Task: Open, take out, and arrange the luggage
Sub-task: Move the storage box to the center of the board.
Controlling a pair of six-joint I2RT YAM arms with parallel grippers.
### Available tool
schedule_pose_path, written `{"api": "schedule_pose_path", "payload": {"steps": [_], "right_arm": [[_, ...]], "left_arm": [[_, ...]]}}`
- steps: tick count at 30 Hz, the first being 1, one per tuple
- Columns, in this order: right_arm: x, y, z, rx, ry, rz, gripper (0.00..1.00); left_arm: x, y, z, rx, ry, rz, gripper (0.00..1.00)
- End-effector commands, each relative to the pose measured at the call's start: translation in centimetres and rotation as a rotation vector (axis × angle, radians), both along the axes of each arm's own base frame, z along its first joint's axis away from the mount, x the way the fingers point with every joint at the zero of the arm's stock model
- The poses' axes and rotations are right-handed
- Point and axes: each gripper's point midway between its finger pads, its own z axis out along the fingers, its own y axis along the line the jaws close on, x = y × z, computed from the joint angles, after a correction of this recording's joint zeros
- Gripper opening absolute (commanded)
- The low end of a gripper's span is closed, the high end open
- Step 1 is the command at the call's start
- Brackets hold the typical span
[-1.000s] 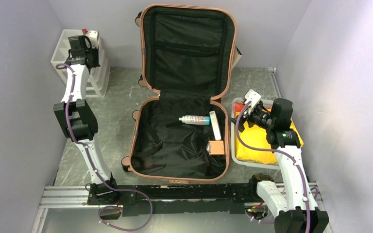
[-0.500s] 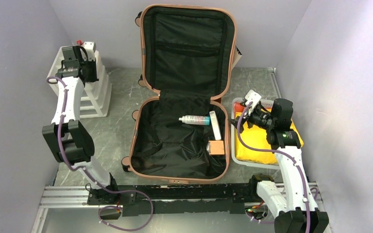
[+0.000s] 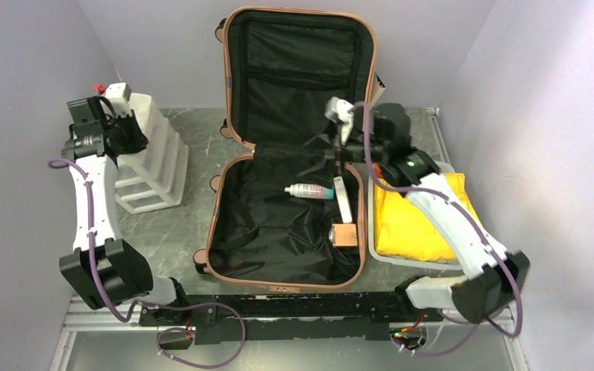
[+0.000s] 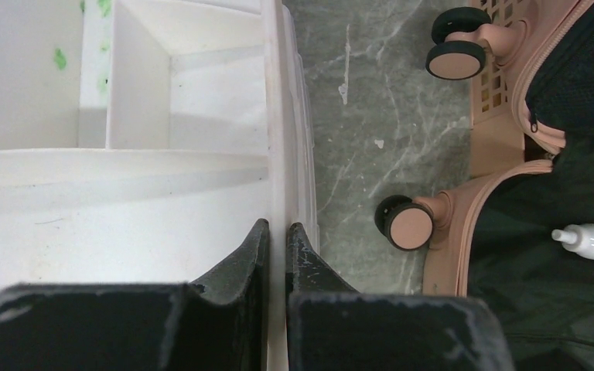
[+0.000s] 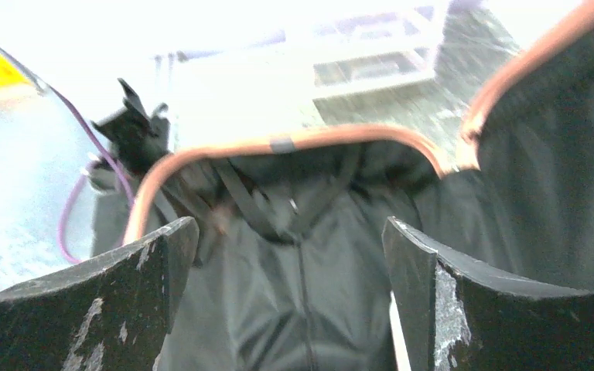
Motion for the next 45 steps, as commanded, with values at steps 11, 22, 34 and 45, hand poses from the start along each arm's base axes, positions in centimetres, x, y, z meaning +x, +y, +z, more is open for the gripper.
{"api": "schedule_pose_path", "payload": {"steps": [11,22,34,45], "right_arm": [[1.8,22.8,3.2,0.327,0.527,0.359,0.9],[1.6,28.9,-1.6,0.395,0.65,0.507,0.84],[0.5,31.4,-3.6,0.427,0.713,0.541,0.84],[1.8,32.0,-5.4,0.47,0.85,0.483,0.83]], "left_arm": [[-4.5,-2.3,5.1,-0.068,-0.24,-0.216,0.05],[-7.9,-3.8,5.7,-0.068,-0.239,-0.229,0.05],[-10.1,-6.6,3.8,-0.108,-0.268,-0.328,0.05],[-10.8,-7.5,4.9,-0.121,-0.318,-0.34,0.05]]}}
